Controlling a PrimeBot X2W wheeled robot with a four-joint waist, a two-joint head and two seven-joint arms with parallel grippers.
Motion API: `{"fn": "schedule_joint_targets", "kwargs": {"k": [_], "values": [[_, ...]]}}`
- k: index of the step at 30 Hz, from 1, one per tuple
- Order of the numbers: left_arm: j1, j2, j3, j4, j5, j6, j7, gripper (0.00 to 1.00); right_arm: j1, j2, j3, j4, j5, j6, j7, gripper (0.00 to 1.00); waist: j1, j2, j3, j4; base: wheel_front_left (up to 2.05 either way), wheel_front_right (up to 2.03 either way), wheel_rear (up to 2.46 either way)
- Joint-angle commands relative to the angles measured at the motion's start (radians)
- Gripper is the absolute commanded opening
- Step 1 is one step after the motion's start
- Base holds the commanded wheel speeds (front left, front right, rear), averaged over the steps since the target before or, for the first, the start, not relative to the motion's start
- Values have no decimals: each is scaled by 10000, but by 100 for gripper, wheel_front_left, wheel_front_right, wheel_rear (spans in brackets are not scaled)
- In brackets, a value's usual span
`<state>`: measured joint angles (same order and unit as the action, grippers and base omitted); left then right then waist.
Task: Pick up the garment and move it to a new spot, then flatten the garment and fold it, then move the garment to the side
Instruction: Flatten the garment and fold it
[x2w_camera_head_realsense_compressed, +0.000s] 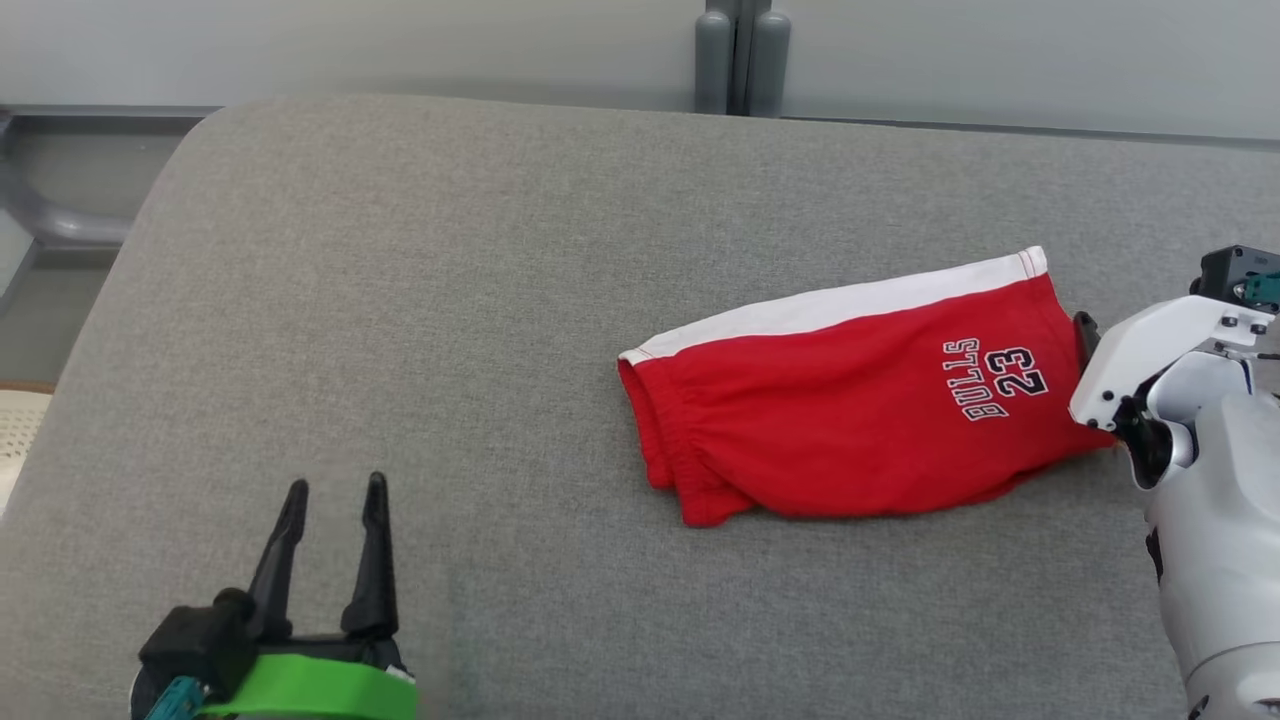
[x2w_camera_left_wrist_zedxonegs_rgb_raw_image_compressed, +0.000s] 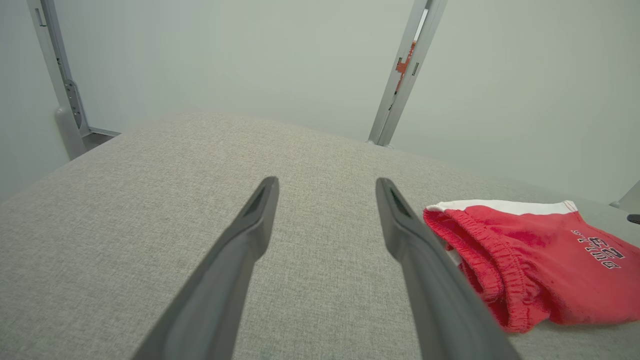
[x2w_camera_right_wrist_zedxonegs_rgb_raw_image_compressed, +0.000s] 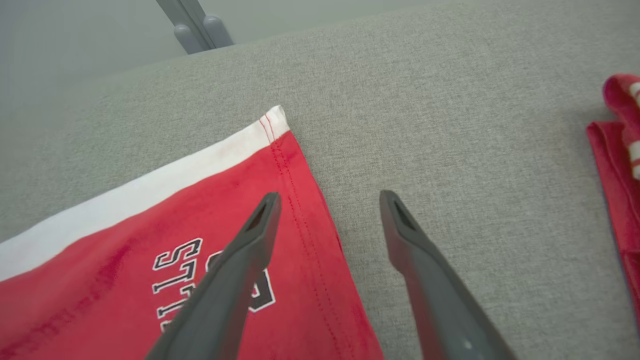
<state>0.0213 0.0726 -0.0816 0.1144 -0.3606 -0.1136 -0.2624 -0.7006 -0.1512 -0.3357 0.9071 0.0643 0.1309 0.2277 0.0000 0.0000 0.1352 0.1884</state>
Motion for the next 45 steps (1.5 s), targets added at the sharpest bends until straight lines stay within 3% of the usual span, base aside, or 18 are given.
{"fn": "schedule_joint_targets", "kwargs": {"k": [1,7,15,16,17,19,20,35,45], "values": [[238,-52,230,-120,159,-12,-24,100,78,-110,-97,73,-84,-6,-72,100,0,0,157,248,0,0,0],[734,-191,958,-551,650,-96,-25,100,160,-269,-665,628,-423,-6,-16,100,0,0,443,663,0,0,0],[593,-218,940,-686,705,-147,-25,100,190,34,-648,1500,-784,-2,346,100,0,0,572,819,0,0,0],[578,-218,925,-681,687,-149,-25,100,193,61,-631,1598,-803,-2,398,84,0,0,572,819,0,0,0],[566,-218,904,-667,663,-152,-25,100,200,77,-614,1679,-824,-2,413,43,0,0,569,817,0,0,0],[539,-219,860,-635,648,-157,-26,100,194,63,-599,1777,-802,-2,370,2,0,0,565,811,0,0,0],[528,-218,840,-615,622,-159,-26,100,203,34,-603,1800,-765,-2,265,0,0,0,548,810,0,0,0],[946,-210,927,-526,204,-145,-26,100,754,-628,-86,888,-1050,-16,-1709,0,0,0,-442,-234,0,0,0],[1142,-209,835,-474,88,8,-26,100,1345,-1184,101,-753,-2597,-13,-1497,0,0,0,-1083,-839,0,0,0]]}}
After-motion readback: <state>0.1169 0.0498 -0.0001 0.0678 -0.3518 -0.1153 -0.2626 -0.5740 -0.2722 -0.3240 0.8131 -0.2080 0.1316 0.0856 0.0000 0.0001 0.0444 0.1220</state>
